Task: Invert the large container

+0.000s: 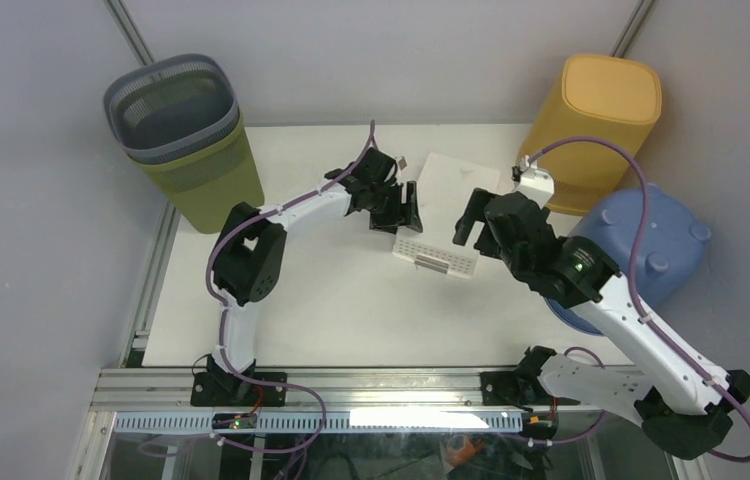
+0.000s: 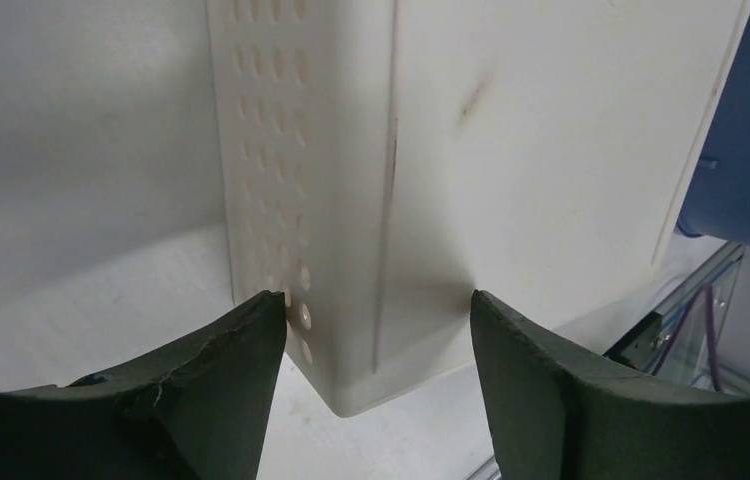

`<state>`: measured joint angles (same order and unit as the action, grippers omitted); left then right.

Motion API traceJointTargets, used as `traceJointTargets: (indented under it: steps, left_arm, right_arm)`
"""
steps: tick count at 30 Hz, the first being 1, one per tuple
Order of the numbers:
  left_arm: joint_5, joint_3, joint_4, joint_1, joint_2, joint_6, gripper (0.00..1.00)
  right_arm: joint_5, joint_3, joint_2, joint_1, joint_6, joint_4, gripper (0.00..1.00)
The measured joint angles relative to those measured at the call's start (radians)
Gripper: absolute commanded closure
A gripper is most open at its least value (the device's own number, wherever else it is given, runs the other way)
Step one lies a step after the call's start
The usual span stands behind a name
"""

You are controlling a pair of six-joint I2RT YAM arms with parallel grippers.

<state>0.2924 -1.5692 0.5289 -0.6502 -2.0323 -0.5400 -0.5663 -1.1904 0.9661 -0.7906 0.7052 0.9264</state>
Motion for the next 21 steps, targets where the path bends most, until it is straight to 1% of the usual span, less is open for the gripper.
traceJointTargets:
  steps: [4, 10, 12, 16, 18, 21]
  left_arm:
    - [0.023, -0.095, -0.038, -0.052, -0.084, -0.06, 0.34]
    - [0.032, -0.344, -0.071, -0.13, -0.271, -0.164, 0.34]
    - [0.031, -0.388, -0.089, -0.143, -0.307, -0.191, 0.33]
    - [0.007, -0.383, -0.094, -0.148, -0.304, -0.208, 0.29]
    - [-0.01, -0.337, -0.103, -0.14, -0.275, -0.206, 0.27]
    - [-0.031, -0.241, -0.09, -0.114, -0.198, -0.2, 0.22]
  right_arm:
    - [-0.031, -0.003, -0.042, 0.0, 0.003, 0.051, 0.1]
    - [-0.054, -0.003, -0.056, 0.001, 0.025, 0.108, 0.09]
    - [-0.057, -0.003, -0.056, 0.001, 0.029, 0.125, 0.1]
    - [-0.06, -0.001, -0.058, 0.002, 0.029, 0.143, 0.1]
    - [-0.06, 0.024, -0.061, 0.002, 0.021, 0.13, 0.1]
    - [-0.056, 0.103, -0.05, 0.002, 0.006, 0.097, 0.11]
